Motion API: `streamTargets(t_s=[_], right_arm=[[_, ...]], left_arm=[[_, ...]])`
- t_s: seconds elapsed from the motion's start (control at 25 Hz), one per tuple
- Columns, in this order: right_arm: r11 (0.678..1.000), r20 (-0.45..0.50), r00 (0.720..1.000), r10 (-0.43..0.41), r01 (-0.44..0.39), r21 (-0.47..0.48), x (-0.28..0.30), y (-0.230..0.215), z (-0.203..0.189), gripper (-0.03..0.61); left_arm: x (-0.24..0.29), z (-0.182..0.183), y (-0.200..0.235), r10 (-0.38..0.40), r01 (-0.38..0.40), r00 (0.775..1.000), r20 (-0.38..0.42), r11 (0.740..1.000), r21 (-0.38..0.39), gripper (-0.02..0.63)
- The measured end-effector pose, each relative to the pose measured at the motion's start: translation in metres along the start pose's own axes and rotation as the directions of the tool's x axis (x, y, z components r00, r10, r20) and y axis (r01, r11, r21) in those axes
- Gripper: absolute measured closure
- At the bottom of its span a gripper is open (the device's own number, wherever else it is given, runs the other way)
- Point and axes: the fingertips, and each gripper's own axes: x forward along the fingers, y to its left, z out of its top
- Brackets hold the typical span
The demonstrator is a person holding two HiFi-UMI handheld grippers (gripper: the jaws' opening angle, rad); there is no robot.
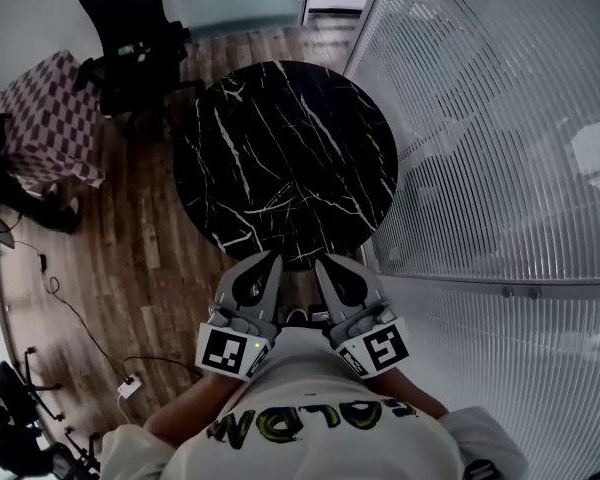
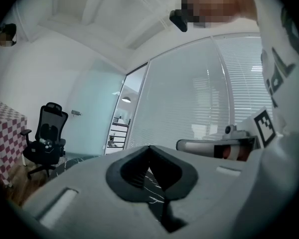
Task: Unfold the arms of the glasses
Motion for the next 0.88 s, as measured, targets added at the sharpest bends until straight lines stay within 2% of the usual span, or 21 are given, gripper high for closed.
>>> streamTargets(t_s=[0.44,0.68,0.88], right_arm=[[0.998,0.013,0.998,-0.059,0.059,-0.001,0.056,-0.007,0.005,0.575],[0.996,0.004,0.996,-0.085,0.085,0.011,0.059,-0.017,-0.002,0.575],[0.997,-0.004,0.997,-0.080,0.080,0.007,0.054,-0.025,0.000,0.575]], left_arm=[[0.025,0.010,0.050,-0.068,0.068,0.998,-0.018,0.998,0.011,0.611],[0.031,0.005,0.051,-0.088,0.088,0.996,-0.030,0.996,0.004,0.611],[0.035,0.001,0.046,-0.072,0.072,0.996,-0.047,0.997,-0.004,0.611]])
